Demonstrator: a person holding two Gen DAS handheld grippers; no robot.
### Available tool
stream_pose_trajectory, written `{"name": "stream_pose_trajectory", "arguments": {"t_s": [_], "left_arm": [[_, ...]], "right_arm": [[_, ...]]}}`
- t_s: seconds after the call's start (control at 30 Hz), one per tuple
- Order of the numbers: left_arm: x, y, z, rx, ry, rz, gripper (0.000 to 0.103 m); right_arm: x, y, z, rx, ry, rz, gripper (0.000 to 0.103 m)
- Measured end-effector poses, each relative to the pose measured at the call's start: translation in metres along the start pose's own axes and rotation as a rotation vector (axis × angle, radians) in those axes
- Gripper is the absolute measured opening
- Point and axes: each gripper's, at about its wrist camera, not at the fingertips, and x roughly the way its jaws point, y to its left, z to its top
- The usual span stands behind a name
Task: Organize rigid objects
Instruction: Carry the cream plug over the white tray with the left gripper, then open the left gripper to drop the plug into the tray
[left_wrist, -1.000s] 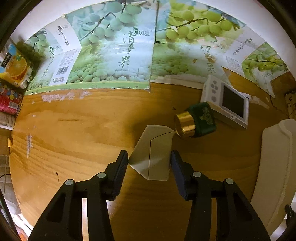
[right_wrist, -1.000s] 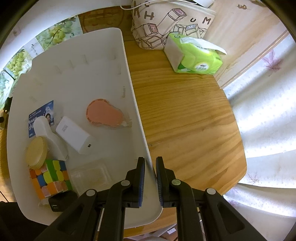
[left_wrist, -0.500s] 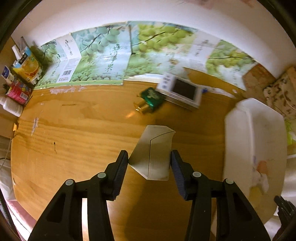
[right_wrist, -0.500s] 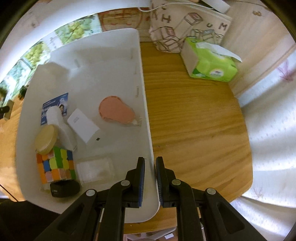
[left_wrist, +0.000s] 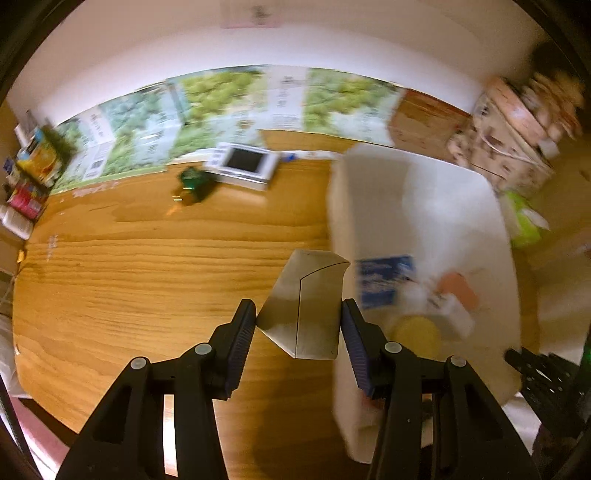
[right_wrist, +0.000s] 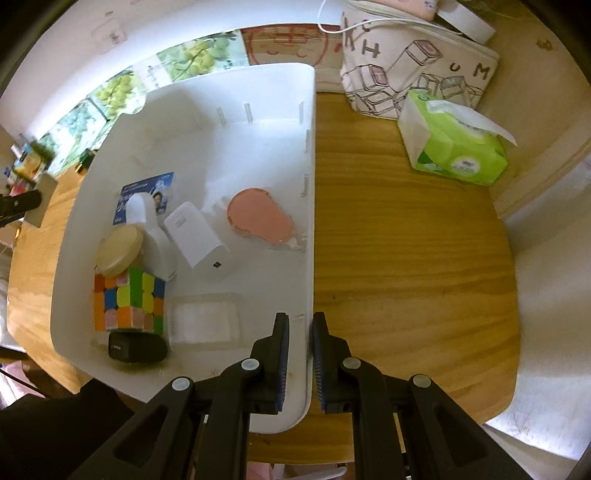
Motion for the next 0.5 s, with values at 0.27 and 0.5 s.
{"name": "stream_pose_trajectory", "arguments": {"t_s": [0.27, 0.5], "left_arm": [[0.009, -0.055, -0.012, 0.092, 0.036, -0.015, 0.051], [0.008, -0.083, -0.013, 0.136, 0.019, -0.021, 0.051]], "right_arm": [[-0.002, -0.005, -0.005, -0.038, -0.009, 0.048, 0.014], [-0.003, -0.008, -0.007, -0.063, -0.019, 0.071, 0.014]]}}
